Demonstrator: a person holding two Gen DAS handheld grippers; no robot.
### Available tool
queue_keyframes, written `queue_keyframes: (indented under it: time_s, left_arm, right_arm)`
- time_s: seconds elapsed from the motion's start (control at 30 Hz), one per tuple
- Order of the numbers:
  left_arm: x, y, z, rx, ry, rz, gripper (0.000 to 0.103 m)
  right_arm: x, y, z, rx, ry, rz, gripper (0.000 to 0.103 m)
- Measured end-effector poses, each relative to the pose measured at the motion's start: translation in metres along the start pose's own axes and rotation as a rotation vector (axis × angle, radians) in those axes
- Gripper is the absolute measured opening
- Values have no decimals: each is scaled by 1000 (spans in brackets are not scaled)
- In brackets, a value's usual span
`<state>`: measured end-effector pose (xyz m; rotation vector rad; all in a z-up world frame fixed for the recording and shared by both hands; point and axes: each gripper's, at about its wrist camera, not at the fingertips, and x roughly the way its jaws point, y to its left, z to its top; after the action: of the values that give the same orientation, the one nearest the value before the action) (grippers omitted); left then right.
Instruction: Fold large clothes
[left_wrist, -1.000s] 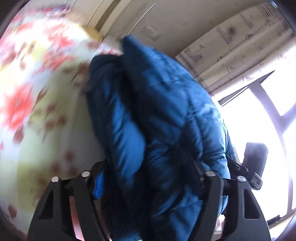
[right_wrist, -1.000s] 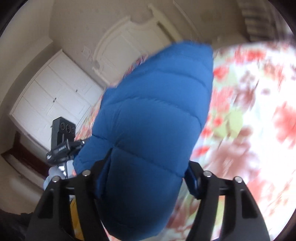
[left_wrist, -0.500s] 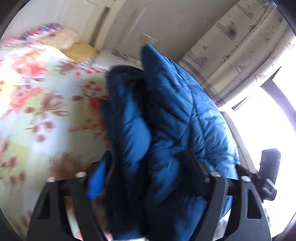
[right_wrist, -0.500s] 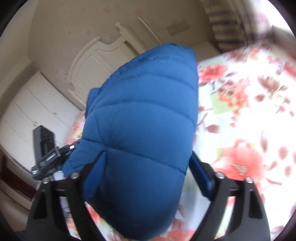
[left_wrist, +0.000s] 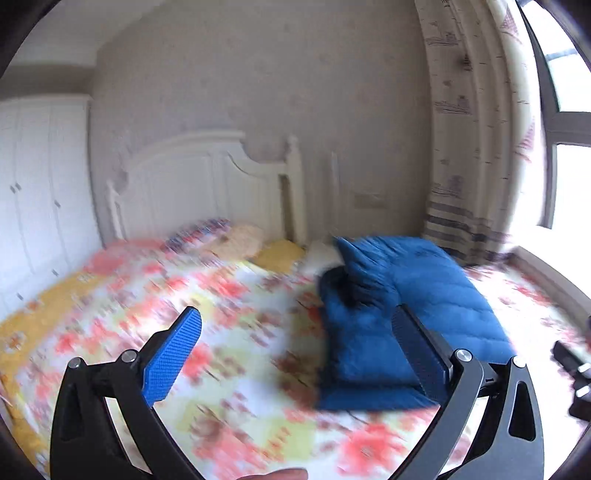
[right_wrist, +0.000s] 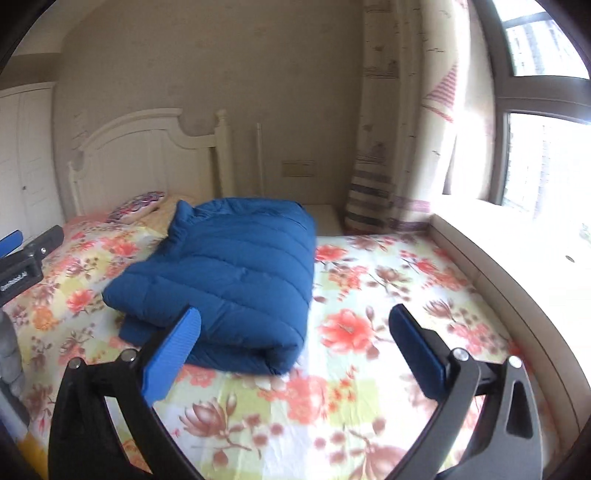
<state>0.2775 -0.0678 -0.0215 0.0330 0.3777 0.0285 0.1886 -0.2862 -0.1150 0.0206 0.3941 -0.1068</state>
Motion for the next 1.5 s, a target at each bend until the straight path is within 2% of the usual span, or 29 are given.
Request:
queue_keyframes:
  time_s: [0.1,0.3,0.83,1.5]
  left_arm:
    - [-3,-12,-16,-3,52,-6,99]
    - [-11,-19,-35,16,75,-27,99]
    - [-16,-1,-44,-5,89,-19,99]
    - [-18,-3,-51,3,110,-28,99]
  right_arm:
    - [-11,3,-12,-7,-9,-2,101]
    - [-36,9,-31,-76,-17,19,101]
    - [-42,37,-35,-99,-7,80,101]
    - [-41,34,-41,-82,19,93,101]
